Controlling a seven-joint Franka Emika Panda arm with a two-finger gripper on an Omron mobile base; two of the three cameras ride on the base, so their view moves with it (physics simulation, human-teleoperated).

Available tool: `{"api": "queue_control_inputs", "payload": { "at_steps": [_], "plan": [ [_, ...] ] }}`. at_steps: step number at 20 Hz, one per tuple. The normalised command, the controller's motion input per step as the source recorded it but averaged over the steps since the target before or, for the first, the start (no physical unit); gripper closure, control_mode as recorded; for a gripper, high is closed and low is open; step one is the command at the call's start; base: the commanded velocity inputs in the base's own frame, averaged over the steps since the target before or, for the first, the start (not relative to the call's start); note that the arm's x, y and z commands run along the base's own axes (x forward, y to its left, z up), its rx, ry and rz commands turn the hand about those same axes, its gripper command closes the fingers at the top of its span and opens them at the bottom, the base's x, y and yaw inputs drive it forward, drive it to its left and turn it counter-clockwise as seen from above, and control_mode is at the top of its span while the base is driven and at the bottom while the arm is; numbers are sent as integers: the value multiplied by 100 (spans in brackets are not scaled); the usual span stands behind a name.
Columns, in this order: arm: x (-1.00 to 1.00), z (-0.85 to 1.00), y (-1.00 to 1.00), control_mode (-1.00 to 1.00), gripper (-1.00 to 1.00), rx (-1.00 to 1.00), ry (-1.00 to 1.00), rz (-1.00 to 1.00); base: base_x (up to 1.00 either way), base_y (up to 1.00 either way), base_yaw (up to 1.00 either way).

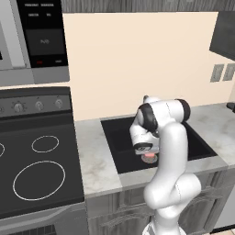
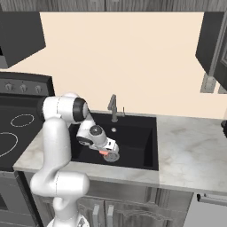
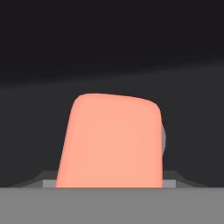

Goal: Pick up the bar soap and bar soap from the sink, and place them back in the cabinet, and close the cabinet doors.

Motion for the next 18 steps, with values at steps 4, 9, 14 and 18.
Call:
{"api": "queue_control_inputs", "payload": {
  "at_steps": [4, 9, 14, 18],
  "plan": [
    [0, 41, 1, -100, 100, 0, 0, 0, 0, 0, 0],
    [0, 34, 0, -100, 100, 0, 0, 2, 0, 0, 0],
    [0, 32, 3, -100, 100, 0, 0, 1, 0, 0, 0],
    [0, 36, 10, -100, 100, 0, 0, 0, 0, 0, 0]
  ]
}}
